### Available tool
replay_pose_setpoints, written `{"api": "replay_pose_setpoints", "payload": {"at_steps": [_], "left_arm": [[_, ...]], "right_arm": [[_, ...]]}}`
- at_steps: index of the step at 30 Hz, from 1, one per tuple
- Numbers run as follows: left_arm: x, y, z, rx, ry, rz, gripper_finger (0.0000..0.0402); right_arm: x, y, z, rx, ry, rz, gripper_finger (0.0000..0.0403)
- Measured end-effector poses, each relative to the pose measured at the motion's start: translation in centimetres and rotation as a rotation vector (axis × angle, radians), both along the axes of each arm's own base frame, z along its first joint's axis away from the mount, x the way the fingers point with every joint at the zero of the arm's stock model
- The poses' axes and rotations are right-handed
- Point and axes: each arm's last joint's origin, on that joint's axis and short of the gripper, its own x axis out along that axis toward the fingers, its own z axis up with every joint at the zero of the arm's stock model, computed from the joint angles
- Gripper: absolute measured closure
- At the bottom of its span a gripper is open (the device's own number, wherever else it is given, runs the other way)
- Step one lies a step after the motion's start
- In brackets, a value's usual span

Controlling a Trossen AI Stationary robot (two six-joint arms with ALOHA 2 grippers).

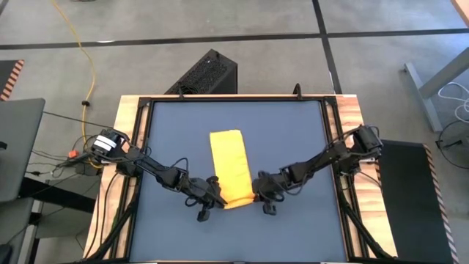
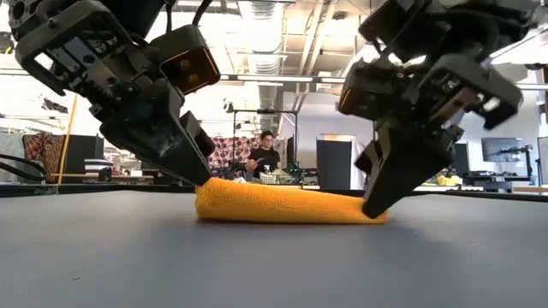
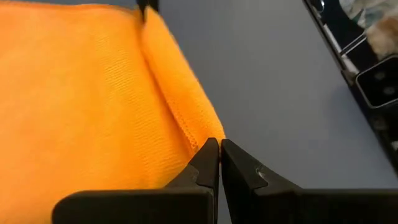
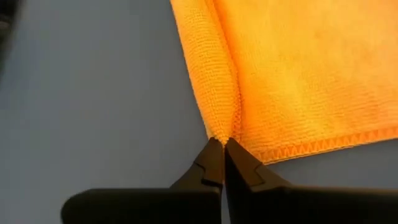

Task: Roll towel
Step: Roll the yellow microfiber towel

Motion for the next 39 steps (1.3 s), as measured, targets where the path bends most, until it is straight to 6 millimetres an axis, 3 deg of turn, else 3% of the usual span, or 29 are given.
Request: {"api": "replay_pose_setpoints", "payload": {"at_steps": [9,13,21,26,30,39], "left_arm": [[-0.5,-1.0,-0.1,-0.133,0.075,0.072,0.0401],[-0.8,-1.4,-0.4,-0.154,0.113,0.138,0.0401],[-0.1,-1.6,0.9,0.130,-0.157,0.126,0.0401],[0.7,-1.4,1.7,0.186,-0.193,0.108,0.0399],[1.3,-1.6,2.0,0.212,-0.158,0.090,0.0379],[1.3,-1.7,1.9,0.114,-0.056,0.153,0.0292]], "right_arm": [[0.2,-1.9,0.0,0.369,0.182,-0.047,0.0375],[0.2,-2.2,0.0,0.445,0.240,-0.108,0.0375],[0.5,-3.3,0.1,0.543,0.285,-0.191,0.0375],[0.7,-4.5,0.3,0.610,0.300,-0.227,0.0374],[0.8,-5.1,0.3,0.626,0.304,-0.233,0.0375],[0.8,-5.3,0.3,0.621,0.298,-0.231,0.0374]]}}
